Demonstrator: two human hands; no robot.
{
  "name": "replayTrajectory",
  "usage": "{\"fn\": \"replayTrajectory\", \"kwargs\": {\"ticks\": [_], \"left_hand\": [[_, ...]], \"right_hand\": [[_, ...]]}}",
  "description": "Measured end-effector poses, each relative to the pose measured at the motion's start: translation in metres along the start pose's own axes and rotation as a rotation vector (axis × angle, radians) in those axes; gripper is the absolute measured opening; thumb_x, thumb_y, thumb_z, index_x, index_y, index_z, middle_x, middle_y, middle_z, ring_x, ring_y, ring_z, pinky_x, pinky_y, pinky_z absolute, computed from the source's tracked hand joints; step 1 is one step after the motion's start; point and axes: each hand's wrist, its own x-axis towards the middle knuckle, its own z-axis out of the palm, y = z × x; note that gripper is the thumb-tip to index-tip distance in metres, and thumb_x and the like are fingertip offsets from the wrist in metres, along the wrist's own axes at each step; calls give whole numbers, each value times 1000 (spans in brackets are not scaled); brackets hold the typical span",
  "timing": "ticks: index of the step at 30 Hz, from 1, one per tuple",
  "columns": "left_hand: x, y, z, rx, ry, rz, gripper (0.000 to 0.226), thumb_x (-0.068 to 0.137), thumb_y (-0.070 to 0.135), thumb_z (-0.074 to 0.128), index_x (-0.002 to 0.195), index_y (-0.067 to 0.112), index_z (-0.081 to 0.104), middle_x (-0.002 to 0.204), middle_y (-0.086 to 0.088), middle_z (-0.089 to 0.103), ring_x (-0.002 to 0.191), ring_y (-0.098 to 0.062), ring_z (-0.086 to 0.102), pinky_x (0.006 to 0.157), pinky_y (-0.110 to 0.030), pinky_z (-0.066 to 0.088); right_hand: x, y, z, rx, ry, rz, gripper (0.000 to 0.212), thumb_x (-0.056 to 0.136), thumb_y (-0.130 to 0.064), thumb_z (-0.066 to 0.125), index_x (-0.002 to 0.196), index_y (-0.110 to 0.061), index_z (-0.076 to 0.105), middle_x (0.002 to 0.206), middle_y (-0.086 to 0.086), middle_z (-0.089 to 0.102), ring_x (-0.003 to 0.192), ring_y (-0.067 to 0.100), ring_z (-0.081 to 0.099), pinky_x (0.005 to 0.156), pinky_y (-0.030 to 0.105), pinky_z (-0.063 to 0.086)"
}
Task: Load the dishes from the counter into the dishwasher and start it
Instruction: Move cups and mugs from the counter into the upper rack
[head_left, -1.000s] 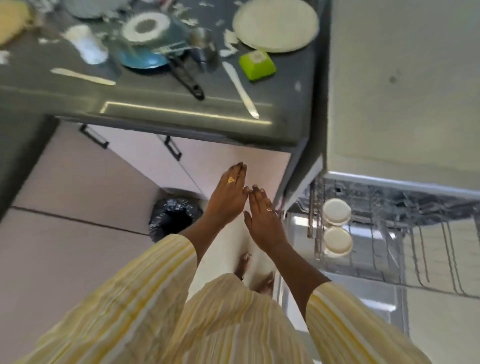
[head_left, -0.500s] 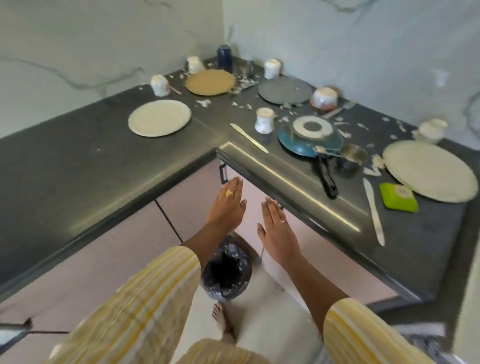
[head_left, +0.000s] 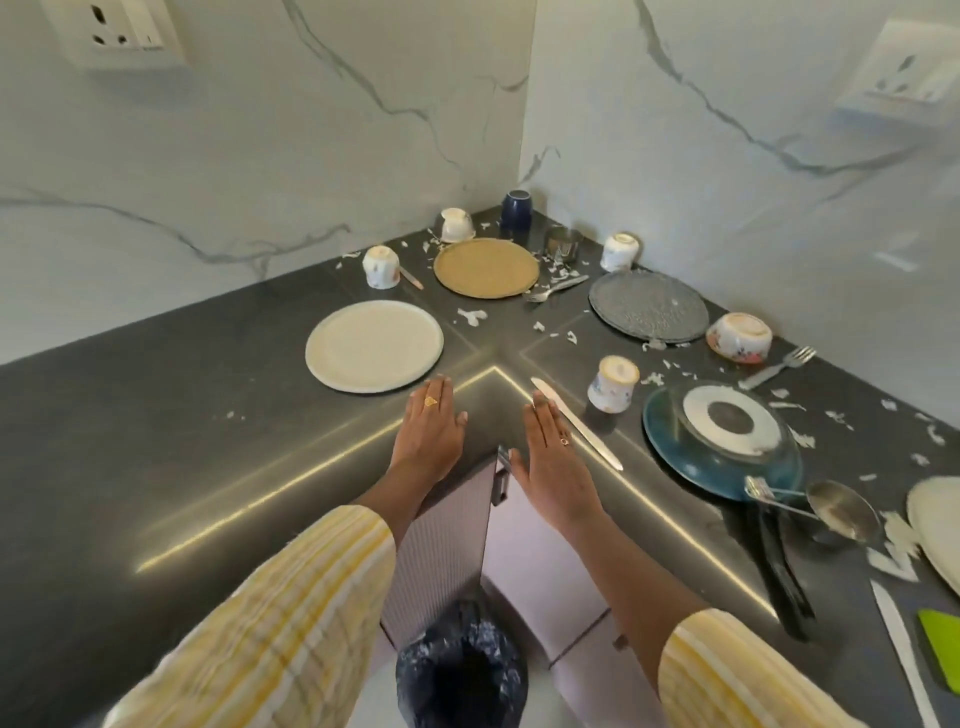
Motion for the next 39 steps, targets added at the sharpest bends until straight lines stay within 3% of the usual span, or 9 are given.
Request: {"fn": "replayTrajectory", "kwargs": {"ticks": [7, 15, 18, 21, 29, 31, 34, 39], "left_hand": [[92, 11, 15, -50, -6, -11, 57, 98, 33, 34, 145, 2, 19, 149, -14, 27, 138, -26, 22, 116, -36, 15], [205, 18, 40, -126, -73, -201, 73, 95, 43, 40, 147, 3, 8, 154, -14, 14, 142, -28, 13, 118, -38, 11], [238, 5, 50, -163, -52, -245, 90, 86, 59, 47, 147, 3, 10, 154, -14, 15, 143, -28, 13, 118, -38, 12], [264, -10, 56, -177, -69, -273, 105, 74, 72, 52, 146, 5, 15, 152, -12, 20, 141, -27, 16, 117, -39, 14], [288, -19, 64, -241, -62, -343, 119, 63, 81, 53, 148, 11, 7, 156, -6, 11, 143, -26, 11, 118, -38, 11], [291, -20, 65, -230, -76, -338, 122, 62, 82, 53, 149, 12, 2, 157, -4, 5, 144, -24, 7, 118, -37, 8], [293, -21, 69, -218, -76, -343, 124, 63, 82, 52, 149, 11, -2, 157, -3, 0, 144, -23, 3, 117, -35, 5], [296, -25, 77, -183, -58, -338, 125, 63, 86, 46, 149, 11, -6, 158, -3, -4, 145, -21, 1, 117, -33, -1]], "right_hand": [[108, 42, -10, -16, 31, -26, 62, 97, -26, 43, 147, -1, 16, 157, 13, 4, 145, 25, 1, 116, 29, 0], [238, 100, -7, -32, -6, 3, 64, 91, -26, 46, 145, 0, 22, 155, 17, 12, 144, 30, 11, 117, 44, 18], [290, 124, 0, -51, -33, 9, 65, 92, -34, 37, 146, -2, 20, 156, 16, 7, 145, 30, 5, 118, 44, 12], [343, 142, 7, -97, -84, 29, 63, 95, -32, 41, 147, -6, 17, 157, 12, 5, 145, 28, 2, 116, 45, 8], [459, 165, 25, -35, -121, 156, 66, 95, -37, 46, 147, -8, 19, 155, 12, 18, 144, 27, 14, 116, 47, 7], [484, 171, 32, -21, -125, 171, 64, 93, -37, 51, 144, -9, 25, 150, 13, 31, 139, 29, 27, 115, 48, 13], [517, 173, 38, 58, -94, 231, 53, 90, -36, 53, 134, -10, 38, 128, 17, 54, 116, 36, 53, 99, 47, 42], [571, 165, 38, 112, 13, 361, 51, 90, -38, 56, 129, -9, 42, 125, 18, 54, 113, 38, 54, 92, 46, 46]]}}
